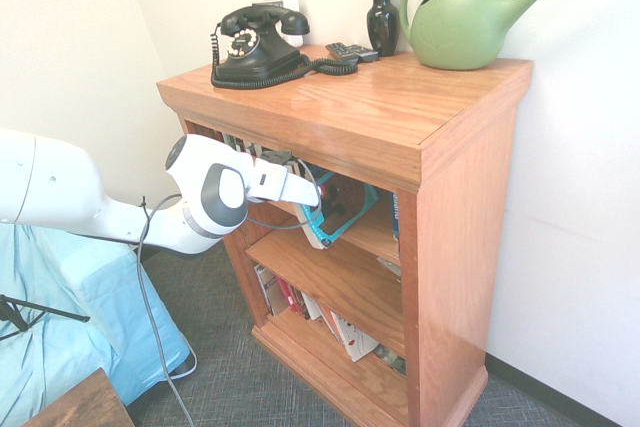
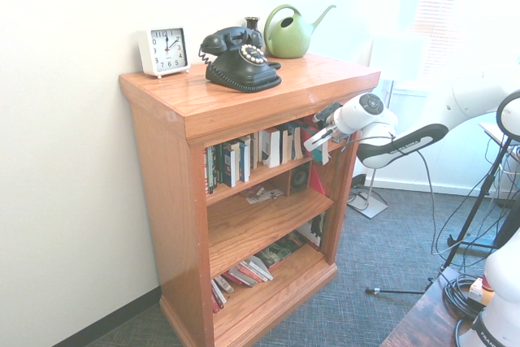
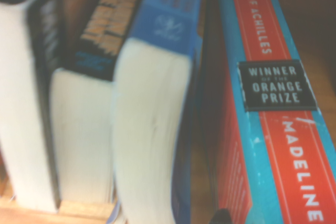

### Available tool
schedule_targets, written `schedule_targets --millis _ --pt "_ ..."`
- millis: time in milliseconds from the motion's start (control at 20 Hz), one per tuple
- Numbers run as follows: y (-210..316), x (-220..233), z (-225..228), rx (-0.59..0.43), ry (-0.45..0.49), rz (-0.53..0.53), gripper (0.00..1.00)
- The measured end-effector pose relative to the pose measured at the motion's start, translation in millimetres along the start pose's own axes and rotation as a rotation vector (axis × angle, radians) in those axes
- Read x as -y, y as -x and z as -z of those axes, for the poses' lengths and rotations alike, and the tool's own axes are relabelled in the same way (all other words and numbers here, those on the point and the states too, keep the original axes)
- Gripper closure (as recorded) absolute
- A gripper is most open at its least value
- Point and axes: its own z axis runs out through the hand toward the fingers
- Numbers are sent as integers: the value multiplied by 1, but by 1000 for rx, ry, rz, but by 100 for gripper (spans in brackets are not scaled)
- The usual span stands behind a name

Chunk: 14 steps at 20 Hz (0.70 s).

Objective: Organize the shelf

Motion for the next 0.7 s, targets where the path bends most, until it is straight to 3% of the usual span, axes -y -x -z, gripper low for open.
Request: schedule_targets --millis 250,300,700 --pt "-2 4 -4 -2 4 -2 100" --pt "-2 4 -4 -2 4 -3 0" --pt "-2 4 -4 -6 7 -7 0"
